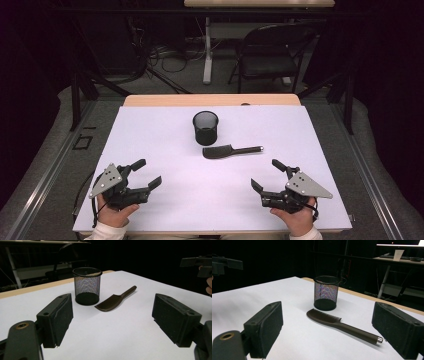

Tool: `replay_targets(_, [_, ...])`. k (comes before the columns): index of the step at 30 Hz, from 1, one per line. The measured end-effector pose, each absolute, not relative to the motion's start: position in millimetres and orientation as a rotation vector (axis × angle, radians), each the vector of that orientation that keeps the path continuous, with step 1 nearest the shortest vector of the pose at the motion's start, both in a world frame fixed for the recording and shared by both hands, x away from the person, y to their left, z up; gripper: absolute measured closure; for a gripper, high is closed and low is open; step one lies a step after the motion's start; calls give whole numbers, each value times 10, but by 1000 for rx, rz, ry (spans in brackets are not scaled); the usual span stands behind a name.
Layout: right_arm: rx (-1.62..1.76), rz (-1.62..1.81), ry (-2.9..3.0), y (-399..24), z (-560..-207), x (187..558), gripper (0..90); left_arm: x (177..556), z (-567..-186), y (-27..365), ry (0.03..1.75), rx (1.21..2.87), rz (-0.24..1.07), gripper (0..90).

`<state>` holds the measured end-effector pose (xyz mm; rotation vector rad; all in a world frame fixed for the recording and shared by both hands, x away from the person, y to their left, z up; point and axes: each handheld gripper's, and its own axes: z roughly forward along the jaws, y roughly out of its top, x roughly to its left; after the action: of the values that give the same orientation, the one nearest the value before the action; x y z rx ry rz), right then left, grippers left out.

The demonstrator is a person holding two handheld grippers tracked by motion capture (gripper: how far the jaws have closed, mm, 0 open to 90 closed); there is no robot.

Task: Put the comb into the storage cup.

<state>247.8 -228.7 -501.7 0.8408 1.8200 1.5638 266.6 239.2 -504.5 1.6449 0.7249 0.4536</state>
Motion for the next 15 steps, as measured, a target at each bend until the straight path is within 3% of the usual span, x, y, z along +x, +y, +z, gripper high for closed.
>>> replay_targets(15, [869,1515,1872,-2289,-5069,2553,119,2687,-5082,2374,729,1670,432,173])
